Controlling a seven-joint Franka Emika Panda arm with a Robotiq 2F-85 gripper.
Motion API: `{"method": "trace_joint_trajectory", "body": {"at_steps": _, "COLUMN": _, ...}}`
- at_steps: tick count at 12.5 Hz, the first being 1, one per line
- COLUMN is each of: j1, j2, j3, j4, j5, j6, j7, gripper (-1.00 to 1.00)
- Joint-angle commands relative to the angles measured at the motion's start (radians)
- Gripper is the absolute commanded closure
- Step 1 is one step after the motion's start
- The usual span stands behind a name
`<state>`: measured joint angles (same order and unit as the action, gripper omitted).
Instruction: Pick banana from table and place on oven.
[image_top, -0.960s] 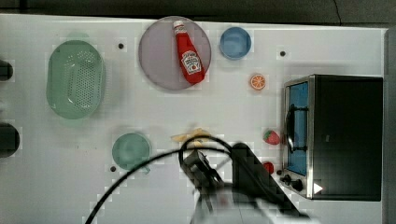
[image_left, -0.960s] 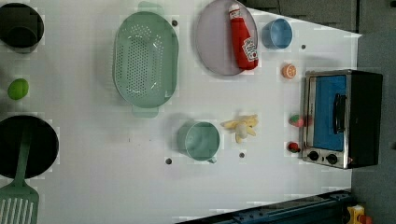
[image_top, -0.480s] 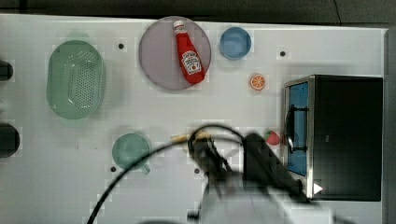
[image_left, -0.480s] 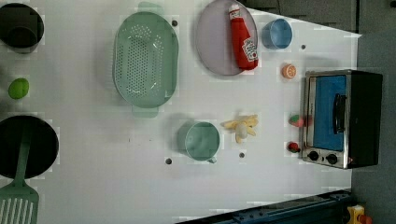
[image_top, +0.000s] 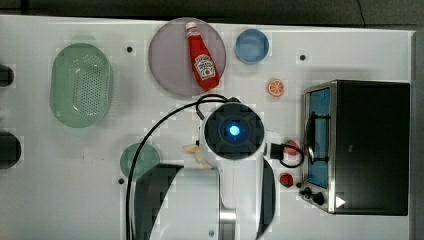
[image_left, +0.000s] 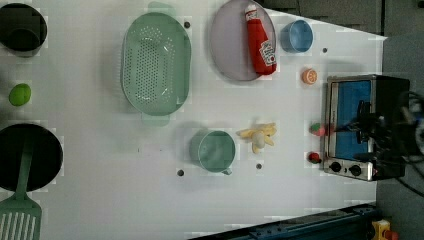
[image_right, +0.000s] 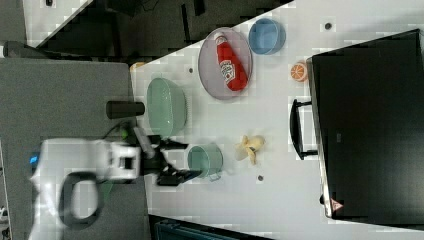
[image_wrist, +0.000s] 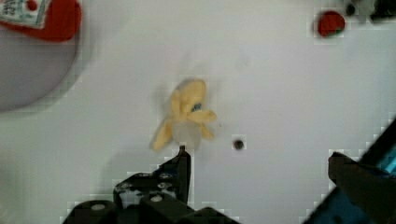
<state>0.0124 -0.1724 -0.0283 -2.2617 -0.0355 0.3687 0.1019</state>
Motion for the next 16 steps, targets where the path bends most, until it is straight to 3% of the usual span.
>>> {"method": "trace_joint_trajectory", "body": {"at_steps": 1, "j1": -0.007, "j2": 0.005, "j3": 0.012, "j4": -0.067, "j5": 0.010, "j6": 0.180, "j7": 0.023, "gripper": -1.00}}
{"method": "trace_joint_trajectory", "body": {"at_steps": 6, "j1": -0.004, "j2": 0.197, "j3": 0.041, "j4": -0.192, "j5": 0.010, "j6": 0.479, "j7": 0.024, "gripper": -1.00}}
{"method": "trace_joint_trajectory", "body": {"at_steps": 14, "j1": 0.003, "j2": 0.473, "j3": 0.092, "j4": -0.204, "j5": 0.011, "j6": 0.723, "j7": 0.025, "gripper": -1.00}}
{"method": "trace_joint_trajectory", "body": {"at_steps": 15, "j1": 0.003, "j2": 0.488, "j3": 0.097, "j4": -0.204, "j5": 0.011, "j6": 0.745, "j7": 0.025, "gripper": -0.92}}
{"method": "trace_joint_trajectory", "body": {"at_steps": 16, "j1": 0.003, "j2": 0.497, "j3": 0.100, "j4": -0.205, "j5": 0.011, "j6": 0.771, "j7": 0.025, "gripper": -0.68}}
